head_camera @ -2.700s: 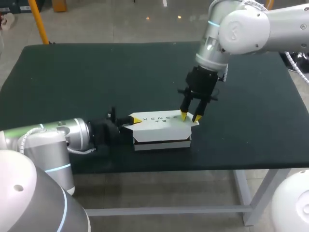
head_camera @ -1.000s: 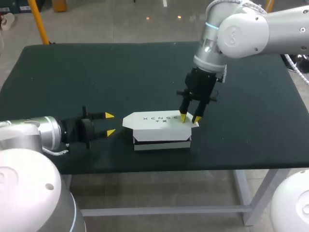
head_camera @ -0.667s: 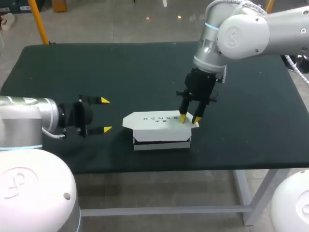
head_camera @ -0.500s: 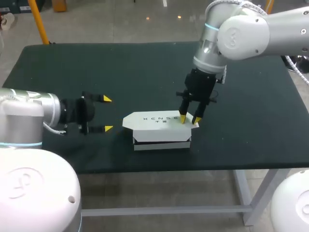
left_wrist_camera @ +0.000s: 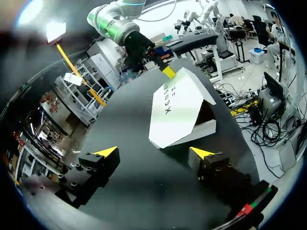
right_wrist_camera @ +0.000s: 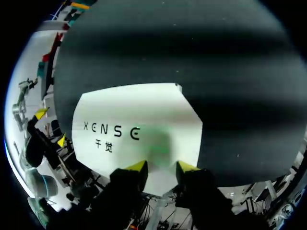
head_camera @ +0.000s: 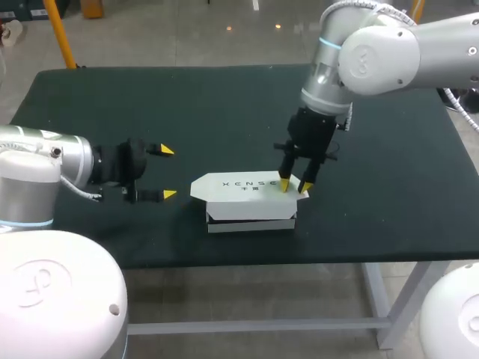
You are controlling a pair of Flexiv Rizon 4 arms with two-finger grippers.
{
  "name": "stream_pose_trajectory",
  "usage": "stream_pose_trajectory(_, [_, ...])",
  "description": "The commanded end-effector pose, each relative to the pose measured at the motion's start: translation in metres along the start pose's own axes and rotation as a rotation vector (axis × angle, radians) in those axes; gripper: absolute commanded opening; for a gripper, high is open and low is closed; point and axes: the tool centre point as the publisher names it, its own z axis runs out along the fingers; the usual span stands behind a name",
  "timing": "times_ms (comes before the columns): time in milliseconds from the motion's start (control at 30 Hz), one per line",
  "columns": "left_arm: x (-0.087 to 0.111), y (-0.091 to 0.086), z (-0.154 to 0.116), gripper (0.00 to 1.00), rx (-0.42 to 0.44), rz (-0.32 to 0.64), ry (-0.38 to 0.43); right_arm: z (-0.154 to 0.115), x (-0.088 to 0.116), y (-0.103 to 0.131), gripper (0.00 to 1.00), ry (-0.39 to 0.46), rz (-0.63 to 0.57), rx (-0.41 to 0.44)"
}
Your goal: Assemble the packaging by folding the flat box into shape, placing the metal phone stand inside, and closing the box properly
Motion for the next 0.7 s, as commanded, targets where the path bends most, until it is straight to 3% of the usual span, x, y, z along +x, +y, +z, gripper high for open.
stream_pose_trajectory(33, [-0.014, -0.023, -0.007, 1.00, -0.129, -0.205, 0.098, 0.002, -0.002, -0.001, 0.43, 0.002, 0.003, -0.009])
stream_pose_trajectory(100, [-0.021, -0.032, -0.009, 1.00, -0.174, -0.307, 0.162, 0.003, -0.002, -0.001, 0.43, 0.003, 0.004, -0.010])
stream_pose_trajectory(233, [-0.030, -0.042, -0.003, 1.00, -0.313, -0.426, 0.194, 0.003, -0.003, 0.000, 0.43, 0.000, 0.006, -0.010])
stream_pose_trajectory(300, [-0.036, -0.044, -0.003, 1.00, -0.321, -0.506, 0.210, 0.003, -0.004, 0.001, 0.43, 0.000, 0.006, -0.011])
stream_pose_trajectory(333, [-0.041, -0.044, -0.003, 1.00, -0.332, -0.588, 0.207, 0.003, -0.004, 0.001, 0.43, 0.000, 0.006, -0.011])
stream_pose_trajectory(367, [-0.044, -0.044, 0.000, 1.00, -0.400, -0.663, 0.139, 0.003, -0.005, 0.001, 0.43, 0.001, 0.007, -0.012])
stream_pose_trajectory(700, [-0.044, -0.044, 0.000, 1.00, -0.400, -0.663, 0.139, 0.003, -0.007, 0.003, 0.43, 0.002, 0.010, -0.012])
